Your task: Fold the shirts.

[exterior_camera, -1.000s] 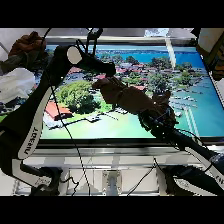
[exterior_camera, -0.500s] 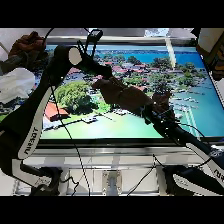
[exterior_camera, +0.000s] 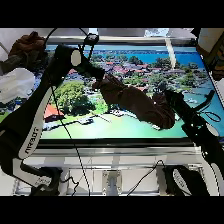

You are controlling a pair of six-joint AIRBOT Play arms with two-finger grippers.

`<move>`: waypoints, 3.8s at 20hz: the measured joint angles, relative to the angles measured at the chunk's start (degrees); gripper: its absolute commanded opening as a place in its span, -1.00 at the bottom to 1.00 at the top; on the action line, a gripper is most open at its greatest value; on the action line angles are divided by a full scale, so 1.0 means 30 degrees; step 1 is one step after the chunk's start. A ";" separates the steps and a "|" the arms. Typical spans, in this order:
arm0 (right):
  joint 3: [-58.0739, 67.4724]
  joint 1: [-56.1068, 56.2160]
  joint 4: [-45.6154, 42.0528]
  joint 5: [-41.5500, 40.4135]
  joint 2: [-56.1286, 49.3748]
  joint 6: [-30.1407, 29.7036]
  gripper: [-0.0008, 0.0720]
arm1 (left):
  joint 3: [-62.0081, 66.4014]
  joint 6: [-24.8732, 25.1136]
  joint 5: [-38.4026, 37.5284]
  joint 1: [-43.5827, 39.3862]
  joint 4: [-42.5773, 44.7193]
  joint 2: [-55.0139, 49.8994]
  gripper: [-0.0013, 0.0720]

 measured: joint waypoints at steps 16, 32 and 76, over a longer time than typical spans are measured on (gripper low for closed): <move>-0.6586 0.7708 -0.8408 -0.4430 0.2579 1.7471 -0.02 | 0.0000 -0.0393 0.0270 0.0000 -0.2572 -0.1122 0.93; -0.0852 1.5147 -1.1176 -1.5008 -0.8510 2.3992 -0.02 | 0.0000 0.0998 -0.0007 0.0000 -0.2623 -0.1122 0.93; 0.0481 1.1795 -2.5332 -2.2775 -1.0856 3.7864 -0.90 | 0.0000 0.0474 0.0240 0.0015 -0.1807 -0.1851 0.91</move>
